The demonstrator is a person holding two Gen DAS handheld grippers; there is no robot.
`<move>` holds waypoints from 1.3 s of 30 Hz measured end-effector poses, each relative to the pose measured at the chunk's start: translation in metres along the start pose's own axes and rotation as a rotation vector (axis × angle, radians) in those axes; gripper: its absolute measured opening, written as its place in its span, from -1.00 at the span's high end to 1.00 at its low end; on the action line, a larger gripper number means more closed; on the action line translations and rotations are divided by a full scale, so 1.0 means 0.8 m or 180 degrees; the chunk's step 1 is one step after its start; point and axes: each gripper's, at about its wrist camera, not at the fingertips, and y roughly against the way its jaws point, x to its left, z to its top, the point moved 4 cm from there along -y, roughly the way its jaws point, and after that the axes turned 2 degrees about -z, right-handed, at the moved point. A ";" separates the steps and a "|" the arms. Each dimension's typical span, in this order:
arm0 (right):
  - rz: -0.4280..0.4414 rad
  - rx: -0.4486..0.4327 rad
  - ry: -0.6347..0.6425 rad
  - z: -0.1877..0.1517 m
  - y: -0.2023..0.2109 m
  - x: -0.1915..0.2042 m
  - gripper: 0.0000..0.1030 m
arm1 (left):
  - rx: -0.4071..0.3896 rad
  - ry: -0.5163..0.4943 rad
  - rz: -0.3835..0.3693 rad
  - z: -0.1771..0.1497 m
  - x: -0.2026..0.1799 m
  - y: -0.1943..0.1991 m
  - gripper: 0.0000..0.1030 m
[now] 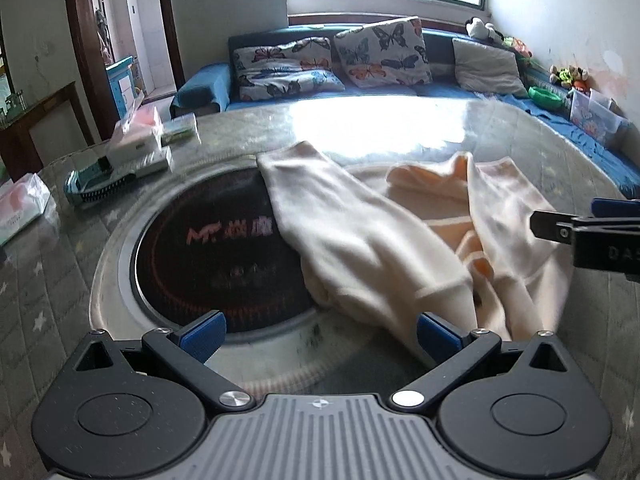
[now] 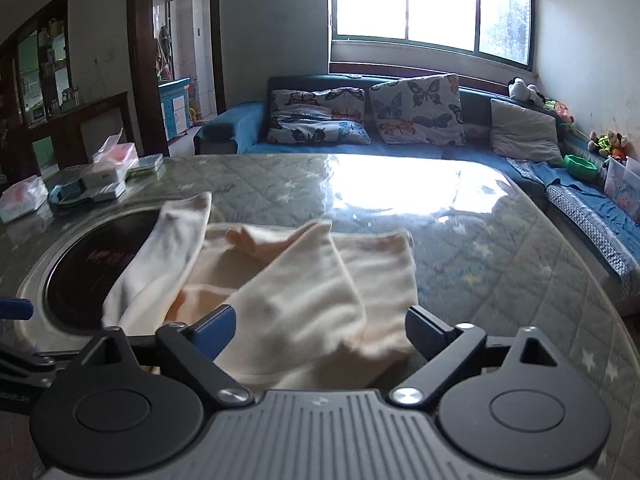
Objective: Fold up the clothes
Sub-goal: 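Grasp the sweatshirt edges with the left and right grippers, then lift and pull the sweatshirt apart with both grippers to spread it flat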
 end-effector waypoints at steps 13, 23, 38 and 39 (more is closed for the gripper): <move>0.0225 0.0240 -0.0085 0.055 -0.106 -0.009 -0.20 | -0.0099 -0.0010 -0.0130 0.050 -0.008 -0.036 -0.87; 0.0296 0.0428 -0.0227 0.057 -0.162 -0.021 0.59 | -0.0080 0.0114 -0.0225 0.102 -0.010 -0.093 -0.52; 0.0039 -0.0172 -0.0393 0.059 -0.071 -0.070 0.91 | 0.0120 -0.0112 -0.0183 0.098 -0.019 -0.145 0.88; -0.0005 -0.0242 -0.0432 0.057 -0.058 -0.077 0.91 | 0.0088 -0.0085 -0.0181 0.098 -0.015 -0.140 0.91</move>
